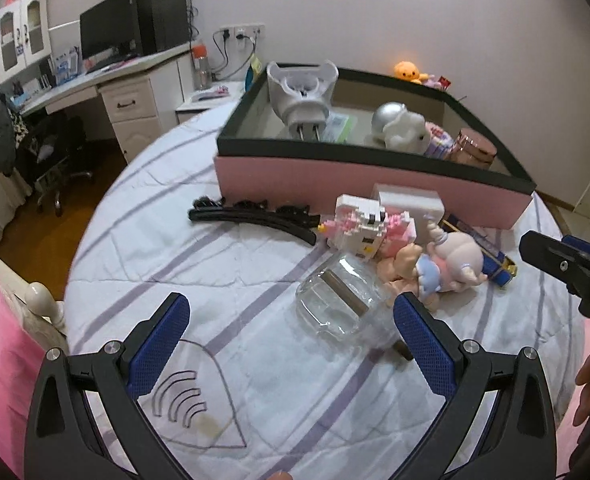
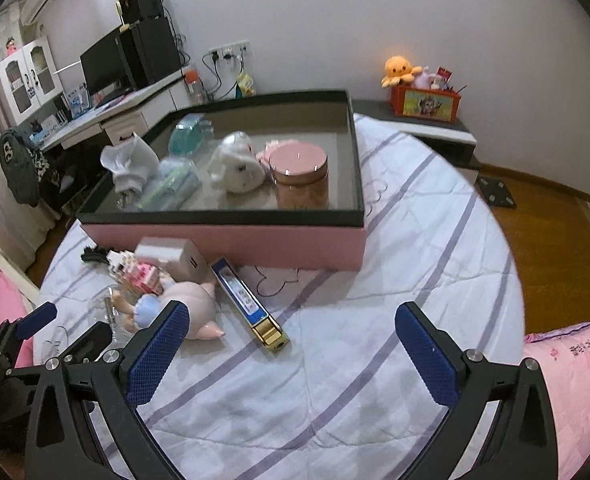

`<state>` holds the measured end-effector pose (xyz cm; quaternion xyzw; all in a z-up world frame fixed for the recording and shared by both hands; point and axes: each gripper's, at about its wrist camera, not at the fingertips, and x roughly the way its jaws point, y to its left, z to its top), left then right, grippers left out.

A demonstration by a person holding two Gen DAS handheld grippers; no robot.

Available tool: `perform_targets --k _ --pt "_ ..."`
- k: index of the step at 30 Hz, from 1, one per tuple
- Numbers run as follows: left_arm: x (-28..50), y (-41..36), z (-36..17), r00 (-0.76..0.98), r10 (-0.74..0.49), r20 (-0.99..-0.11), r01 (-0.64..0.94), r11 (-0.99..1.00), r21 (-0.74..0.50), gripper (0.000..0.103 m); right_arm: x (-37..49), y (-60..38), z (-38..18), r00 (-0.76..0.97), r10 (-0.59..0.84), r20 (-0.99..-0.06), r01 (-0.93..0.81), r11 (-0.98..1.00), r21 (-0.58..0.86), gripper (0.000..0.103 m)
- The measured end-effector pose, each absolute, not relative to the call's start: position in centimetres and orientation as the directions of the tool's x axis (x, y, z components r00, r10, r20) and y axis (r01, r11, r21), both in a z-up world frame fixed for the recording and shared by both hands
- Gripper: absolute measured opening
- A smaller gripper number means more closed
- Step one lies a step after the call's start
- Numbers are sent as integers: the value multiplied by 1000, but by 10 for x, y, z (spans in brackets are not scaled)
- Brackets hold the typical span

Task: Organize rigid objects
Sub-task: 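Grasp the blue-gold lipstick box with the right gripper while the left grasps the clear glass jar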

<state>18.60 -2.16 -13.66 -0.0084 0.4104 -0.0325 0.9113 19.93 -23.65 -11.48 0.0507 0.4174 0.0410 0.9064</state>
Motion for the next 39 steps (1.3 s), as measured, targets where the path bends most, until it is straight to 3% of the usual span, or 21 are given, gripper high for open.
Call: perform_targets --k 8,10,14,17,25,28,29,33,39 --pt "203 -25 -149 638 -70 -767 37 997 -60 103 213 -231 -126 629 121 -768 -53 992 112 101" --pt "206 -23 -151 625 -98 -775 53 995 -84 97 217 -229 -129 622 117 -775 -59 993 102 100" --pt "202 -16 -152 625 -92 -775 61 996 -69 69 220 -224 -136 610 101 -786 -71 995 73 93" --pt "199 -8 -151 628 -97 -772 59 995 -77 57 221 -223 -142 594 103 -798 -87 994 63 74" --pt "198 -10 -152 636 -89 -766 61 996 -64 61 230 -210 -147 582 117 -805 -162 986 27 56" --pt "200 -11 -152 635 -117 -764 82 993 -84 54 230 -206 -148 583 121 -804 -194 981 6 49" --pt "200 -10 -151 634 -126 -763 84 992 -93 54 229 -207 -147 581 134 -802 -202 979 18 38" --pt "199 -6 -149 635 -152 -757 95 988 -118 54 222 -203 -146 570 178 -802 -231 972 51 16" --pt "194 -7 -147 637 -170 -752 110 985 -130 54 221 -206 -143 571 195 -798 -225 971 76 16"
